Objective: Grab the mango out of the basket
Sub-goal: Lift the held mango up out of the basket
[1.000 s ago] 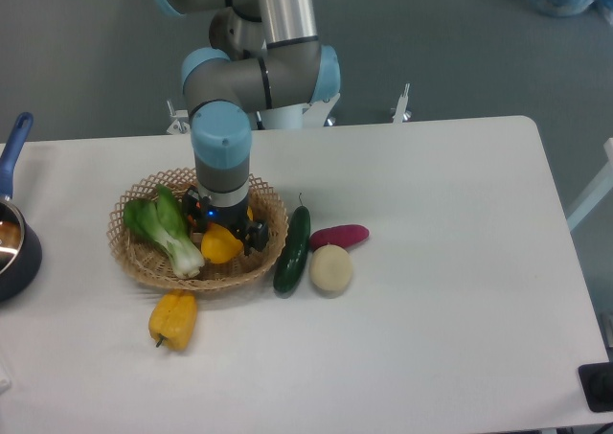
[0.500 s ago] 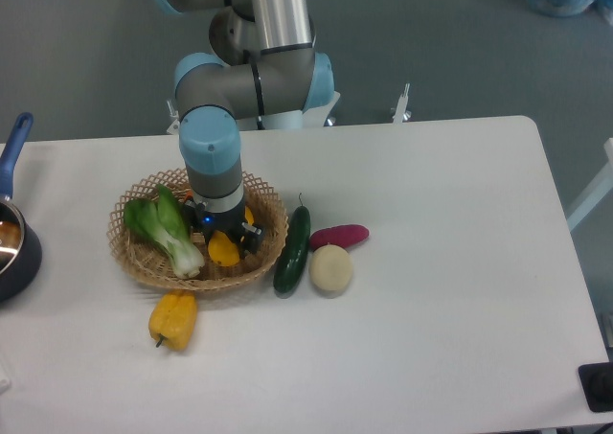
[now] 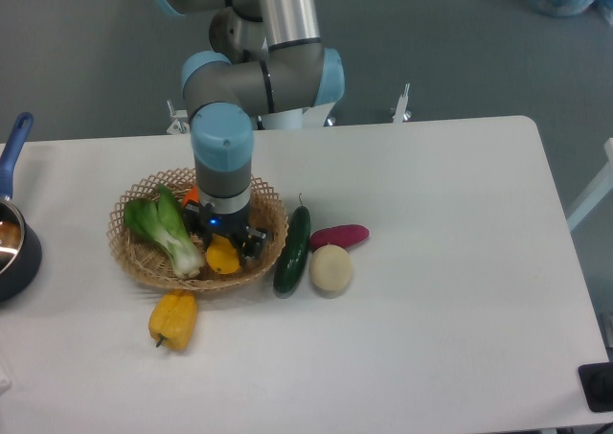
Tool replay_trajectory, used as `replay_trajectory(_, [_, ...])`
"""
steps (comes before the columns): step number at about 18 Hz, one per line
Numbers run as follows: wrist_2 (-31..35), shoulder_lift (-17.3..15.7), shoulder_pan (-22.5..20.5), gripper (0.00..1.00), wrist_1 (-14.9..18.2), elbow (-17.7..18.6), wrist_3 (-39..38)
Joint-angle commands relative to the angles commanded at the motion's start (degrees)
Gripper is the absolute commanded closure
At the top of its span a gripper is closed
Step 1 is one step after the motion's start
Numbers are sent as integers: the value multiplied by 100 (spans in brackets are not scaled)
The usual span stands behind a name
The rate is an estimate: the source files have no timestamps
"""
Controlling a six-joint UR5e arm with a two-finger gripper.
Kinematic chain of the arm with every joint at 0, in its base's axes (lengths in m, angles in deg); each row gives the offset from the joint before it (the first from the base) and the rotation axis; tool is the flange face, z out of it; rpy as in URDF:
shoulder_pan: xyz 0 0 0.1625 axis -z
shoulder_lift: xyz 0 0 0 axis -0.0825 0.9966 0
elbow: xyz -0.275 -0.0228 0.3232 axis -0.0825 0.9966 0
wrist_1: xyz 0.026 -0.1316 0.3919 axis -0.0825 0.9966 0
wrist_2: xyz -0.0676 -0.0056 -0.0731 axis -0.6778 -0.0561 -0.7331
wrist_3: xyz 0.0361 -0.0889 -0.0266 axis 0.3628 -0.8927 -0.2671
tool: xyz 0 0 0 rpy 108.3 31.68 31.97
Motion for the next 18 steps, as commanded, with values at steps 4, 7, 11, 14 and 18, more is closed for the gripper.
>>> replay_trajectory(4, [-238, -18, -642, 79, 0, -307, 97])
replay_trajectory(7, [-90, 8, -933, 79, -17, -527, 106])
replay_trajectory(11, [87, 35, -1451, 79, -17, -712, 614])
replay_trajectory(14, [104, 61, -1776, 78, -26, -739, 1308])
replay_trajectory(18, [122, 35, -1927, 78, -44, -704, 1933])
